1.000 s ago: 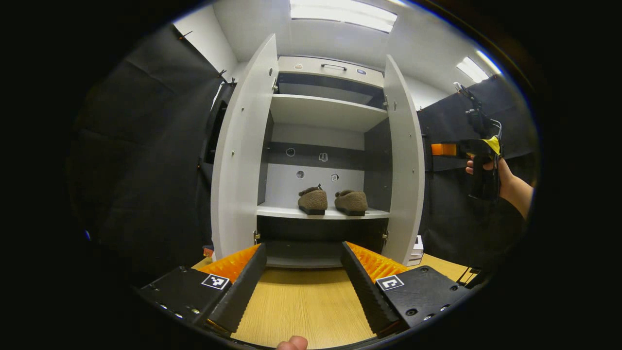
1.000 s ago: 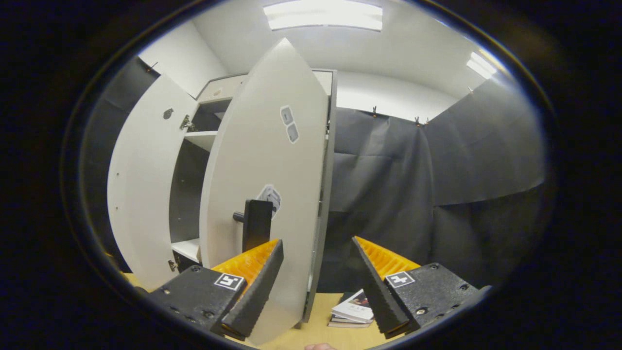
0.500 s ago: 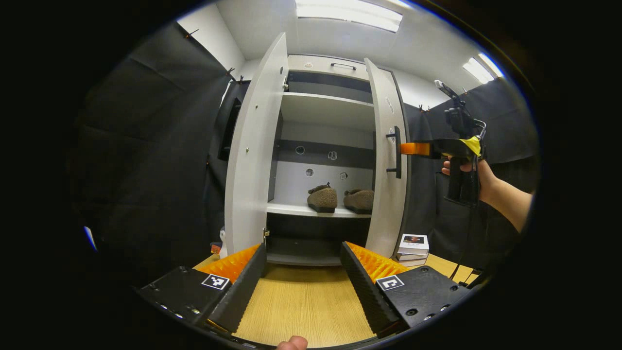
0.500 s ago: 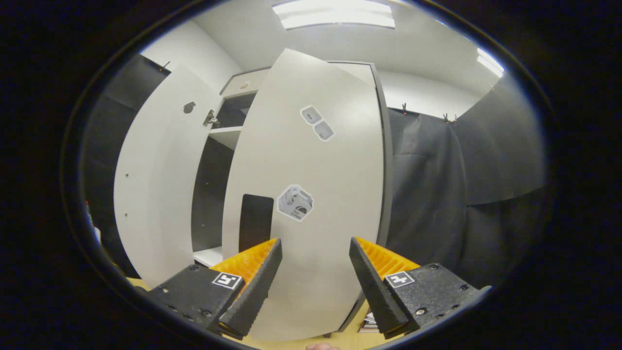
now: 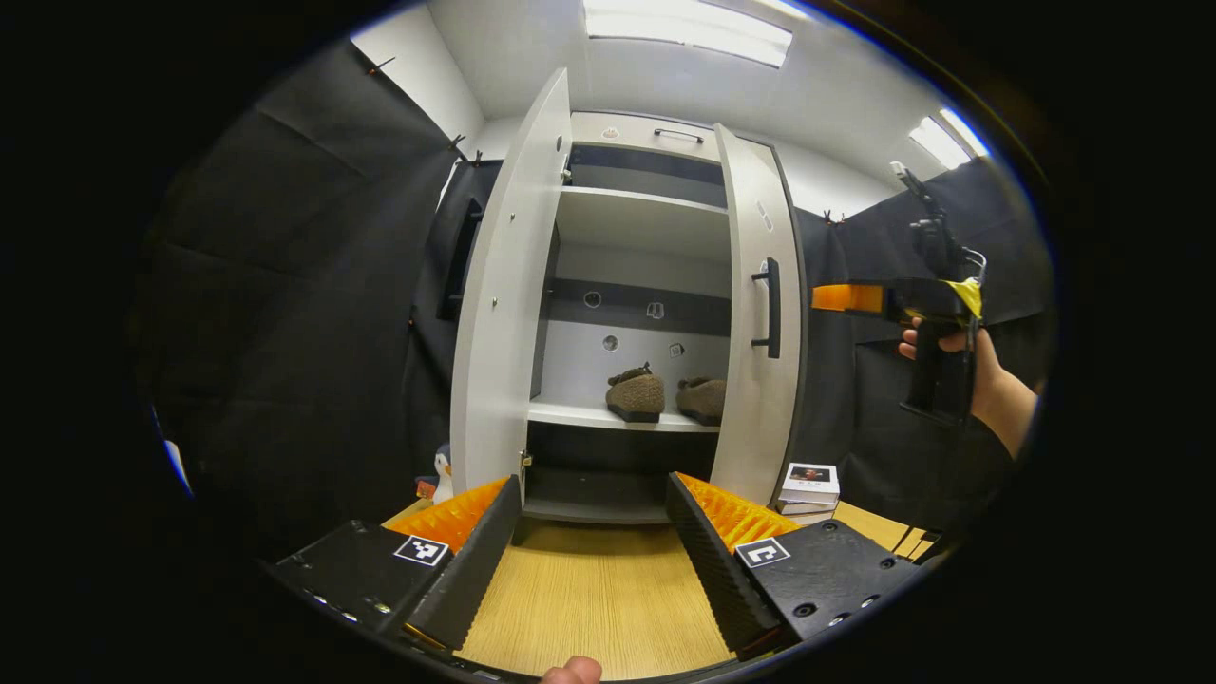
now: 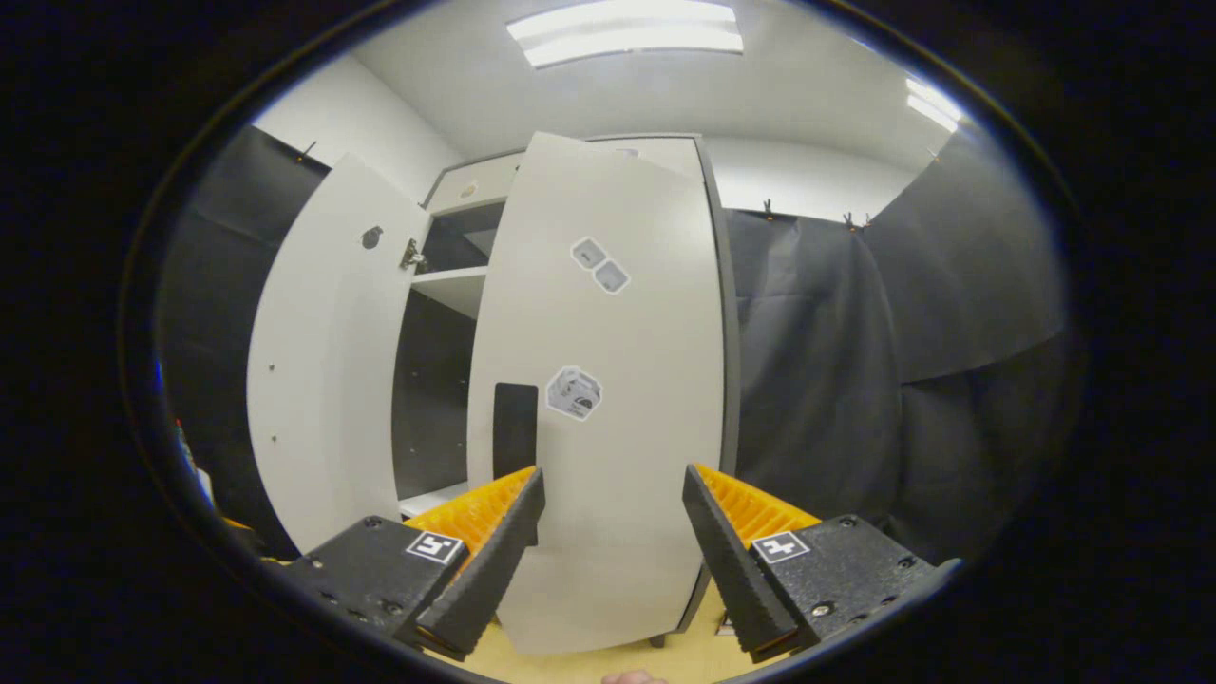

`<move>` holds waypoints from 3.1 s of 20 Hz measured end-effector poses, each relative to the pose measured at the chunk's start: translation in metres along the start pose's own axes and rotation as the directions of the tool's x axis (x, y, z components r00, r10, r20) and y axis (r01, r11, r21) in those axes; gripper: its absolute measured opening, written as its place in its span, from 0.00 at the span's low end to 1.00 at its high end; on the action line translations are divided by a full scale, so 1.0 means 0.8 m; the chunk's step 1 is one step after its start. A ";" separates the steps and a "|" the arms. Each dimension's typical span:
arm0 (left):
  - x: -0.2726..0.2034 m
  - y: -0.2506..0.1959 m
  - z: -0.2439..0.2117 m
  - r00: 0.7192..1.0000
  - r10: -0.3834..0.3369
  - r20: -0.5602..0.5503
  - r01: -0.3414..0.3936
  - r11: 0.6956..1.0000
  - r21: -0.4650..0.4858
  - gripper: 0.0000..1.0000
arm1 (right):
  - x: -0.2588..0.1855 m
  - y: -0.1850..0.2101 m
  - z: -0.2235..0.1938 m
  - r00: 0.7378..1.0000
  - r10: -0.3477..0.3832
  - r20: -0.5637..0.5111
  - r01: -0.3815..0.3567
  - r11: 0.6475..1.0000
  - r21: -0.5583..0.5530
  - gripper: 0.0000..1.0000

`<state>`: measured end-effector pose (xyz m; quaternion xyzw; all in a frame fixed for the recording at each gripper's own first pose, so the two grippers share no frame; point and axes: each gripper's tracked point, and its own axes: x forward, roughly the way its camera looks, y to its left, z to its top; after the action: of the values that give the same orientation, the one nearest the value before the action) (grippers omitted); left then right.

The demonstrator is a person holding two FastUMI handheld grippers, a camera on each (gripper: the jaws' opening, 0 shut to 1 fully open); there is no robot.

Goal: Grab one shoe with the right hand and put it into the shoe cabinet, grab the other shoe with the left hand and put it into the shoe cabinet; then close the right door with the right hand and the left door with the left hand.

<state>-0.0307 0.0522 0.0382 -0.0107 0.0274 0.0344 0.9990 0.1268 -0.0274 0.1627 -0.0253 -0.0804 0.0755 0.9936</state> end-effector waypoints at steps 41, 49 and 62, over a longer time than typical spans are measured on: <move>0.167 0.291 0.158 0.915 0.367 0.166 -0.321 0.913 -0.252 0.93 | -0.177 0.052 -0.176 0.982 -0.126 -0.144 0.124 0.992 -0.026 0.96; 0.181 0.273 0.148 0.929 0.324 0.177 -0.293 0.939 -0.177 0.93 | -0.176 0.049 -0.191 0.974 -0.143 -0.176 0.141 0.990 -0.022 0.96; 0.223 0.077 0.129 0.992 0.015 0.129 0.008 0.984 -0.178 0.92 | -0.182 0.025 -0.185 0.968 -0.184 -0.172 0.184 0.983 -0.014 0.96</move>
<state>0.1480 0.1285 0.1303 -0.0976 -0.0408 0.0392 0.9936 0.0059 -0.0357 -0.0072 -0.0231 0.0039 -0.0194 0.9995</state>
